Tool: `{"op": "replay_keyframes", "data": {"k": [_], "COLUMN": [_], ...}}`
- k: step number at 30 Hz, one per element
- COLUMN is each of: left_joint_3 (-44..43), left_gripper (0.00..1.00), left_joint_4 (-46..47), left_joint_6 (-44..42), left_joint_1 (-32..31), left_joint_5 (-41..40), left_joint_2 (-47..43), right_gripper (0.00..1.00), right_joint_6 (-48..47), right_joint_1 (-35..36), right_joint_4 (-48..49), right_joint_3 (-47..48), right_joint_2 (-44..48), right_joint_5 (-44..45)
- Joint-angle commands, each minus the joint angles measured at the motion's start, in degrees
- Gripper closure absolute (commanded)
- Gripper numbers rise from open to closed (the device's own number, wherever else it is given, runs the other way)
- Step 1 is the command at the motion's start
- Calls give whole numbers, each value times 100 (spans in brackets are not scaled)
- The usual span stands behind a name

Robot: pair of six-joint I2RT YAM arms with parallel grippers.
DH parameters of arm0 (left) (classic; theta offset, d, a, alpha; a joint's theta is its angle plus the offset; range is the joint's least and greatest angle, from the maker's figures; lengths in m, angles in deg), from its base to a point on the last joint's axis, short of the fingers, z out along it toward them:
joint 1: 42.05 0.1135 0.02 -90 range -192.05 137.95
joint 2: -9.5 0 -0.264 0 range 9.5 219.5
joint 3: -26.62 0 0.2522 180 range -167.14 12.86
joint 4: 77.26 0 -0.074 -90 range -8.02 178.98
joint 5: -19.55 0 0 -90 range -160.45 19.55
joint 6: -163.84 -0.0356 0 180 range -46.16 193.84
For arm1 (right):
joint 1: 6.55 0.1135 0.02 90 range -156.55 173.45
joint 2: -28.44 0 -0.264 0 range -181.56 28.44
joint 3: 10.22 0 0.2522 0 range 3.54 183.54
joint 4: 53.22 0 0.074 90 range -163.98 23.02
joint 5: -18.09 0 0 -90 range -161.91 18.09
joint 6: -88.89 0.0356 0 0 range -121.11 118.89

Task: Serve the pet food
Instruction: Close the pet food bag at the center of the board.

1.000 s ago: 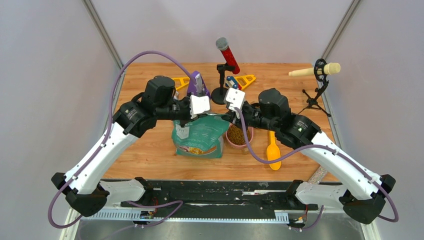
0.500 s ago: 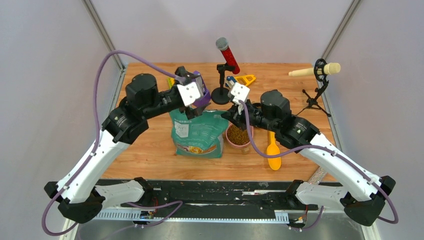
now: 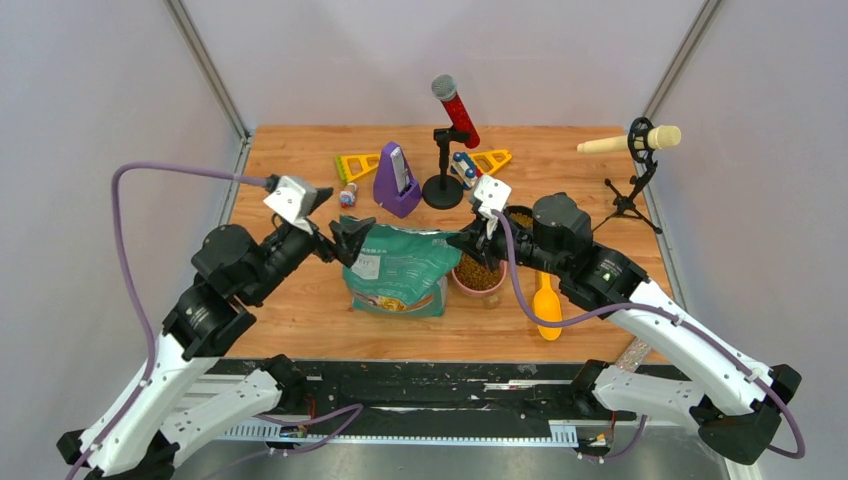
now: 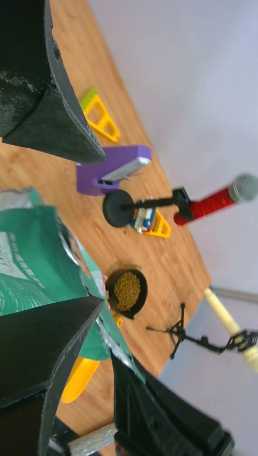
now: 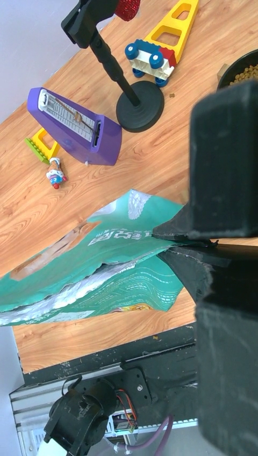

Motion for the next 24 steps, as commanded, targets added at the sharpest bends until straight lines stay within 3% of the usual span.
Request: {"op": "replay_keyframes", "data": {"k": [1, 9, 14, 20, 24], "left_joint_3": [63, 933, 1648, 1960, 2098], "left_gripper": [0, 0, 0, 0, 0], "left_joint_4": [-392, -152, 848, 1415, 1886], "left_joint_6": [826, 1007, 588, 329, 140], "left_joint_1": [-10, -10, -10, -10, -1], "left_joint_5": [-1363, -541, 178, 256, 896], "left_joint_2": [-593, -1136, -1382, -1139, -1026], "right_gripper": [100, 100, 100, 100, 100], "right_joint_6": [193, 178, 113, 74, 64], "right_joint_1": [-26, -24, -26, -26, -24], "right_joint_4": [716, 629, 609, 570, 564], "right_joint_3": [159, 267, 343, 368, 369], "right_joint_2": [191, 66, 18, -28, -89], "right_joint_5": [-49, -81, -298, -399, -498]}}
